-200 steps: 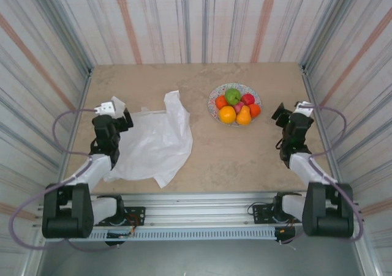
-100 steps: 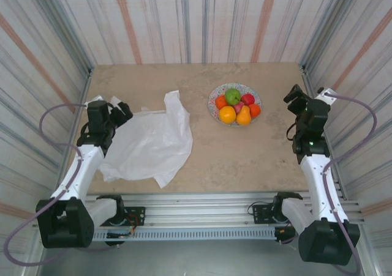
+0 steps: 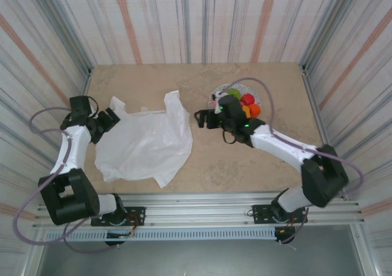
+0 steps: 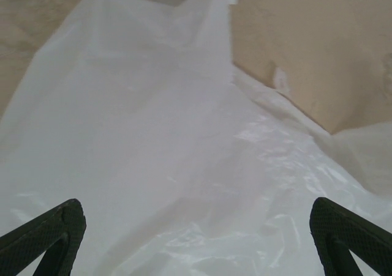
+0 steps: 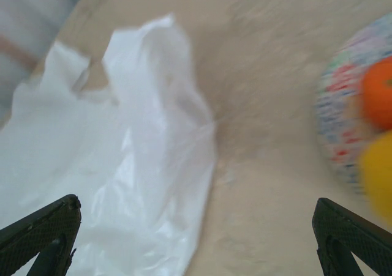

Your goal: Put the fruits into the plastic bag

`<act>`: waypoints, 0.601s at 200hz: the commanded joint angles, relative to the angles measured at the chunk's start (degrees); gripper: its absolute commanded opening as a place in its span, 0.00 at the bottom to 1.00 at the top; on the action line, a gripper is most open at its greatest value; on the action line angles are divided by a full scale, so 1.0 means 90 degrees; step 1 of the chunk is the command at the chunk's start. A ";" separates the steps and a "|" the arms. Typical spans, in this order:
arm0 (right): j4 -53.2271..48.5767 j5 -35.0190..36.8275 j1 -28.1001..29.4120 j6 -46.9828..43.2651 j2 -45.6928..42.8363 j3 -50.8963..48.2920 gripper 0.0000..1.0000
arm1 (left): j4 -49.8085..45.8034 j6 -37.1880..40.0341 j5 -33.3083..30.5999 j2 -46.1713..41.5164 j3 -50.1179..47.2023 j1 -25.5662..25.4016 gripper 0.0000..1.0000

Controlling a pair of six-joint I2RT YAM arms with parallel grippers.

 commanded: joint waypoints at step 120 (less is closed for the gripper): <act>-0.0446 -0.0816 0.0354 0.0436 0.3724 0.2907 0.49 | -0.0608 0.0788 -0.0272 0.2754 0.1125 0.0432 0.66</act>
